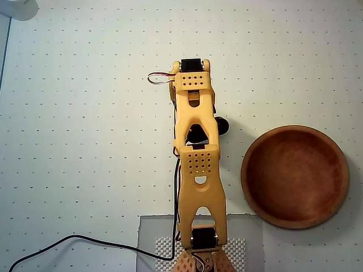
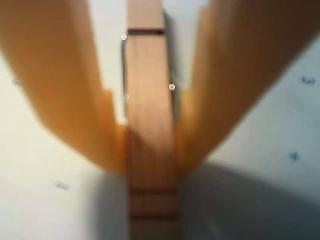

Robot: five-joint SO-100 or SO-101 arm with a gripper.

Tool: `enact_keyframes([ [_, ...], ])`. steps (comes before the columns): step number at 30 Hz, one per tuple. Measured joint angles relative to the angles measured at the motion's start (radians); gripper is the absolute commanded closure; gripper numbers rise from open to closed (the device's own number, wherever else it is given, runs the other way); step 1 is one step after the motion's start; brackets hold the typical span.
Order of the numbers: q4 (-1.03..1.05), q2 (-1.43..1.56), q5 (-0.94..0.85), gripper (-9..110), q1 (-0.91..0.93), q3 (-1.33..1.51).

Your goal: Grasp a clothespin and put it in the bowl.

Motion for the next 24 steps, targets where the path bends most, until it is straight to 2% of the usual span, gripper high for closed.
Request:
enact_keyframes([
  [14, 0.018, 0.43, 0.069, 105, -0.044, 0.011],
  [24, 0.061, 0.811, 0.158, 105, -0.063, 0.25],
])
